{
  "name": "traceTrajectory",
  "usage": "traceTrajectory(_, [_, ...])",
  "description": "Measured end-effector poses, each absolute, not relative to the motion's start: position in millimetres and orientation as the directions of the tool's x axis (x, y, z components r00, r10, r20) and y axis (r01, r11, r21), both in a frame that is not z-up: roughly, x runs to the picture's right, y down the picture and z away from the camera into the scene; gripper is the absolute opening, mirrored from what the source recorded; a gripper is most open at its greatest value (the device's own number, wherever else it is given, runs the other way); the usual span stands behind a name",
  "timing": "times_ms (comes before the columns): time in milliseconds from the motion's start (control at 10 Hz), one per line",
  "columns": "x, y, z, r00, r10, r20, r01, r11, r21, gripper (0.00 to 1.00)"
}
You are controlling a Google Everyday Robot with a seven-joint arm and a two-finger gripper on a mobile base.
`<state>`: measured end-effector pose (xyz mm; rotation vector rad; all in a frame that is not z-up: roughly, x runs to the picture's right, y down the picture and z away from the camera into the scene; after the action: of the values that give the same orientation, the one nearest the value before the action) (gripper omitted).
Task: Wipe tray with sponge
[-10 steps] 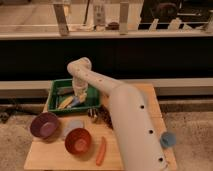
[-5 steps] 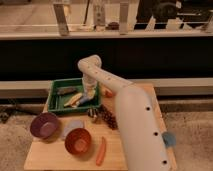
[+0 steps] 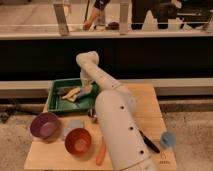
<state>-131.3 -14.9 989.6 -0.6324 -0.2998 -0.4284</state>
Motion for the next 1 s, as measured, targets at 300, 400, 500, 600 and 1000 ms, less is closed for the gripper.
traceTrajectory(300, [-163.3,-5.6,986.6,0.843,-0.322,0.431,0.518,0.700,-0.491,0.01])
traceTrajectory(400, [-171.7,0.0,981.9,0.826,-0.339,0.450,0.545,0.686,-0.483,0.01])
traceTrajectory(500, [-174.9,6.8,975.2,0.809,-0.359,0.466,0.570,0.672,-0.472,0.01])
traceTrajectory(600, [-175.4,16.5,966.3,0.790,-0.381,0.480,0.597,0.657,-0.461,0.01])
traceTrajectory(1000, [-167.0,45.3,934.4,0.745,-0.444,0.498,0.658,0.615,-0.435,0.01])
